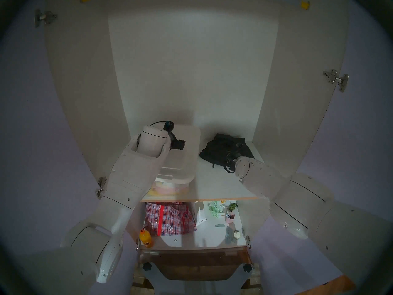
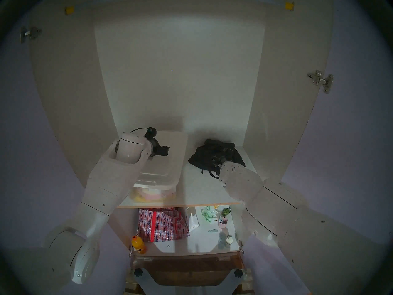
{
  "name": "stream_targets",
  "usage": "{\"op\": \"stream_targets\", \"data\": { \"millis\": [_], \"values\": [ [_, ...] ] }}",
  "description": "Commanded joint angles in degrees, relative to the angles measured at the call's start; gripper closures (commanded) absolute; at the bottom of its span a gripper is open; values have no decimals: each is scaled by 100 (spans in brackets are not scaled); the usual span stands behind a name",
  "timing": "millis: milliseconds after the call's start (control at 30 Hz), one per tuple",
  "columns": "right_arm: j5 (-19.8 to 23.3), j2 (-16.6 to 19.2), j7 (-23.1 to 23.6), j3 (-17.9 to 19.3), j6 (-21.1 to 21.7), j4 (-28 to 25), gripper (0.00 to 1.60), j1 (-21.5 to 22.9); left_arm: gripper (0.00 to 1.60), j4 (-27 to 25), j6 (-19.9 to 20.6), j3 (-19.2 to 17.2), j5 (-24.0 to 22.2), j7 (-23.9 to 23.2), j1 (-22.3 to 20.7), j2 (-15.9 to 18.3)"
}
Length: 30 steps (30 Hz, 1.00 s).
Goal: Take clothing out of the storage bin and put the lid back on the bin
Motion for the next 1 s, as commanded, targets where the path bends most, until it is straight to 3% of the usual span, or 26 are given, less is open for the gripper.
{"op": "stream_targets", "data": {
  "millis": [0,133,167,533,967],
  "values": [
    [9,-8,-75,20,7,-75,0,158,0,-302,45,8,111,214,-71,-75],
    [3,-8,-75,23,7,-75,0,158,0,-321,156,27,187,383,-55,-102],
    [-1,-8,-73,25,7,-74,0,156,0,-328,209,28,291,602,-44,-118],
    [-8,-9,-73,32,8,-75,0,156,0,-331,258,38,370,826,-29,-170],
    [-23,-10,-73,68,10,-76,0,156,0,-372,426,69,562,1500,27,-352]
  ]
}}
